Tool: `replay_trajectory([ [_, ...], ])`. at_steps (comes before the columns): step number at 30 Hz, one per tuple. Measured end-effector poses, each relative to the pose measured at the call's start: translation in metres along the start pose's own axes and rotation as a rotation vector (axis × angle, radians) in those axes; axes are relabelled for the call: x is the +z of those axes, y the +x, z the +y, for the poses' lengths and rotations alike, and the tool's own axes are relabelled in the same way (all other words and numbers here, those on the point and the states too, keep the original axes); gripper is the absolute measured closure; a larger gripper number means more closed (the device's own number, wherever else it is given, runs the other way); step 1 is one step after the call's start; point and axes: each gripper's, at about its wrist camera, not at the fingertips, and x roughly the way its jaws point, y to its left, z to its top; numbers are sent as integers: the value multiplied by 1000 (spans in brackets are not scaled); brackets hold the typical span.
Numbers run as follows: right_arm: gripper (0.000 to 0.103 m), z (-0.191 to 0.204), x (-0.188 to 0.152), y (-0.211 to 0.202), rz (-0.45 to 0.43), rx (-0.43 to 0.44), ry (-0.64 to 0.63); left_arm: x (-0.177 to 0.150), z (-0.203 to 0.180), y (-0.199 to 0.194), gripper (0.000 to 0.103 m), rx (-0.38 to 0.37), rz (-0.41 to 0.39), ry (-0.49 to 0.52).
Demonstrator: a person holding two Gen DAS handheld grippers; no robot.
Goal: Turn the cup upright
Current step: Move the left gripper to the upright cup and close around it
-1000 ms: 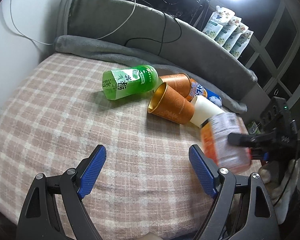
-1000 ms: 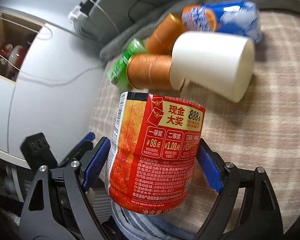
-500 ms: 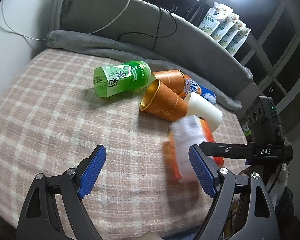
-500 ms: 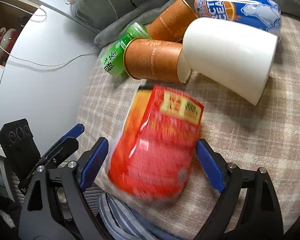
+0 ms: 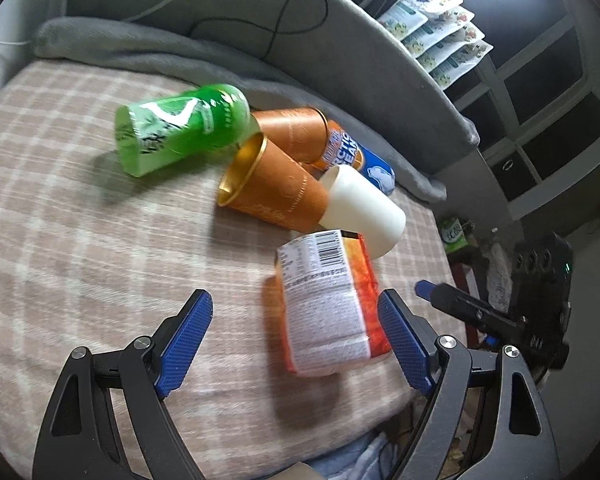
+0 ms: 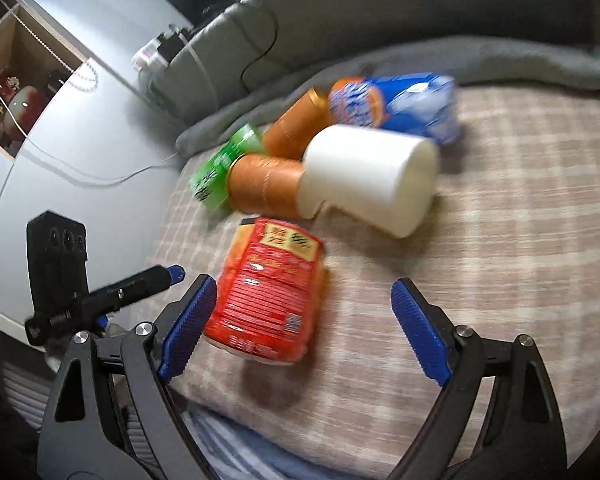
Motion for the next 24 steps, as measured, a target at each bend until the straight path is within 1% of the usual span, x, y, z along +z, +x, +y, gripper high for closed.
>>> replay_trajectory([
  [1, 12, -1, -1, -3, -13, -11, 0, 2, 0, 3, 18, -8, 12, -7],
  [6, 12, -10, -10, -25, -90, -67, 5, 13, 4, 25, 18, -78, 119, -84],
  [10, 12, -17, -16, -36, -110, -85, 19, 20, 8, 41, 18, -88, 163, -133],
  [12, 12, -22, -18, -39, -112, -92, 32, 22, 9, 47, 18, -112, 188, -160],
  [18, 12, -32, -23, -42, -119, -103, 64, 21, 4, 59, 18, -121, 217, -171],
  [24, 12, -33, -26, -40, -114, -105, 72, 25, -2, 68, 18, -108, 232, -148],
])
